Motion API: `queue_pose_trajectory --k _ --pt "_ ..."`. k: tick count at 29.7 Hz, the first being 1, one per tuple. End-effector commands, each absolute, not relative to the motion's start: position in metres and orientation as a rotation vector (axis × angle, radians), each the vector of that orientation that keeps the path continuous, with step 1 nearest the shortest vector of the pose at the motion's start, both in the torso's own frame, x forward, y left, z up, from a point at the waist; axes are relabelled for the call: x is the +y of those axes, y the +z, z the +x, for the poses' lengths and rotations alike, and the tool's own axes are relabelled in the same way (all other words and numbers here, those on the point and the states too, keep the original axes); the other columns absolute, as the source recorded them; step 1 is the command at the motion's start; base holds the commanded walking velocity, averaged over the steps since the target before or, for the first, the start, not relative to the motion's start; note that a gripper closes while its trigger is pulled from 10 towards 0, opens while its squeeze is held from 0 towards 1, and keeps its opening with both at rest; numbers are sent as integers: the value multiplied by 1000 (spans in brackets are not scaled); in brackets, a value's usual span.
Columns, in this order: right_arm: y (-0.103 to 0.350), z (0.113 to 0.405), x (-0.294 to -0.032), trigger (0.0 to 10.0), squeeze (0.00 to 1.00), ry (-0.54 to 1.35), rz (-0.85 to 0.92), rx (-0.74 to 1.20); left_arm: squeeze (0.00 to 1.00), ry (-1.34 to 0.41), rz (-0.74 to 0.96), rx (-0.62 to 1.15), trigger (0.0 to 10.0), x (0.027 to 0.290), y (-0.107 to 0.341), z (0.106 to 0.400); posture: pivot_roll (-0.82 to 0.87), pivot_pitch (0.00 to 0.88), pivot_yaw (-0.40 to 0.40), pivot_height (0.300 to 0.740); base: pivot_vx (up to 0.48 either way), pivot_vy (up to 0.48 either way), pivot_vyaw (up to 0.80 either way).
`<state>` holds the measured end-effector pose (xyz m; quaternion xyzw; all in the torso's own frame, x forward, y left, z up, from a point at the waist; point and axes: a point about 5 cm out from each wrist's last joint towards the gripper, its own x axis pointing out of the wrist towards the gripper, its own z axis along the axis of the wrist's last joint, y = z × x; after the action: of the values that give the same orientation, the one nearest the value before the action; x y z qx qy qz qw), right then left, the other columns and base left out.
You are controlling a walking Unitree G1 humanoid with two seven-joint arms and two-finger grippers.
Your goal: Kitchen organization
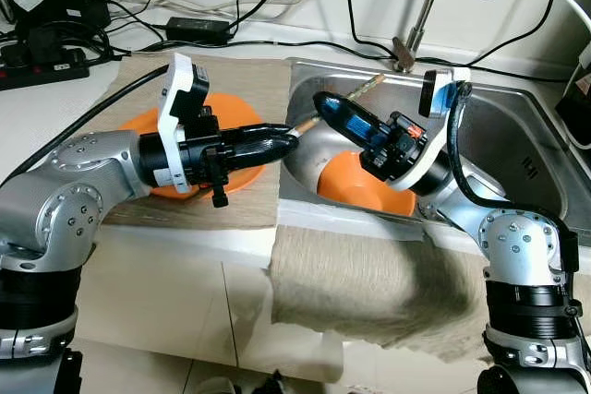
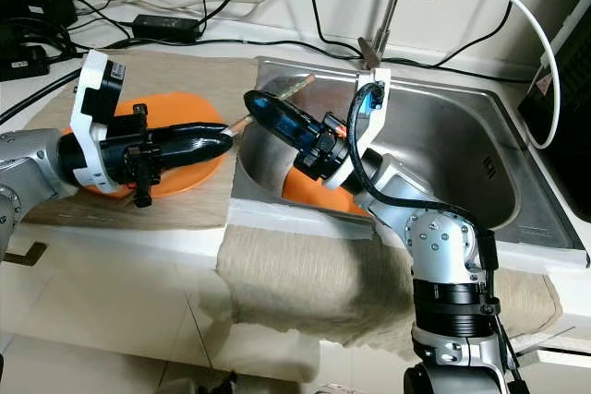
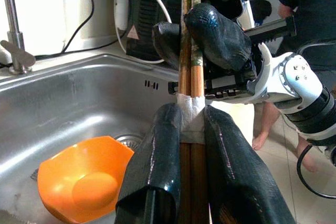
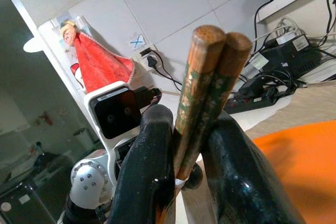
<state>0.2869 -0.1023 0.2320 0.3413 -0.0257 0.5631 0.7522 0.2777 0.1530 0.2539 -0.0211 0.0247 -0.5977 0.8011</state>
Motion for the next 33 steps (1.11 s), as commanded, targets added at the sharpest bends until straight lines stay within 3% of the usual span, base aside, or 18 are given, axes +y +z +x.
queue_pose_trajectory --k 1,2,3,18,19,20,24,26,27,28,29,30,31,33 --pt "241 288 -105 0 0 1225 712 -93 651 -1227 -57 72 10000 154 255 284 -39 0 -67 740 0 0 0" --pt "241 288 -105 0 0 1225 712 -93 651 -1227 -57 72 10000 154 255 284 -39 0 -67 740 0 0 0" --pt "241 289 -105 0 0 1219 711 -95 1000 -1234 -80 70 10000 154 256 284 -40 0 -66 740 0 0 0" --pt "243 299 -118 0 0 1124 692 -132 1000 -1196 -91 38 10000 162 261 286 -40 0 -67 740 0 0 0" --pt "243 301 -122 0 0 1110 680 -135 773 -1172 -97 24 10000 165 263 288 -38 0 -69 740 0 0 0" --pt "243 305 -131 0 0 1067 649 -147 0 -1126 -101 -2 10000 172 267 292 -38 0 -69 740 0 0 0" --pt "260 332 -177 0 0 785 546 -265 0 -951 -33 -68 10000 191 272 299 -41 0 -64 740 0 0 0" --pt "265 336 -185 0 0 733 524 -292 0 -930 -13 -68 10000 191 271 299 -41 0 -64 740 0 0 0" --pt "274 344 -198 1216 0 638 440 -347 0 -926 48 -44 10000 185 264 296 -41 0 -65 740 0 0 0" --pt "278 346 -201 1294 0 615 407 -364 0 -942 67 -36 10000 181 261 293 -41 0 -65 740 0 0 0" --pt "281 349 -204 6392 0 579 359 -379 0 -971 68 -29 10000 175 259 289 -38 0 -70 740 0 0 0" --pt "283 350 -206 6392 0 559 331 -387 0 -991 63 -26 10000 172 258 287 -37 0 -69 740 0 0 0" --pt "283 354 -206 10000 0 521 225 -384 0 -1007 76 -5 10000 167 255 284 -38 0 -69 740 0 0 0" --pt "277 360 -200 10000 0 502 26 -345 0 -1031 96 28 10000 160 248 280 -39 0 -68 740 0 0 0"
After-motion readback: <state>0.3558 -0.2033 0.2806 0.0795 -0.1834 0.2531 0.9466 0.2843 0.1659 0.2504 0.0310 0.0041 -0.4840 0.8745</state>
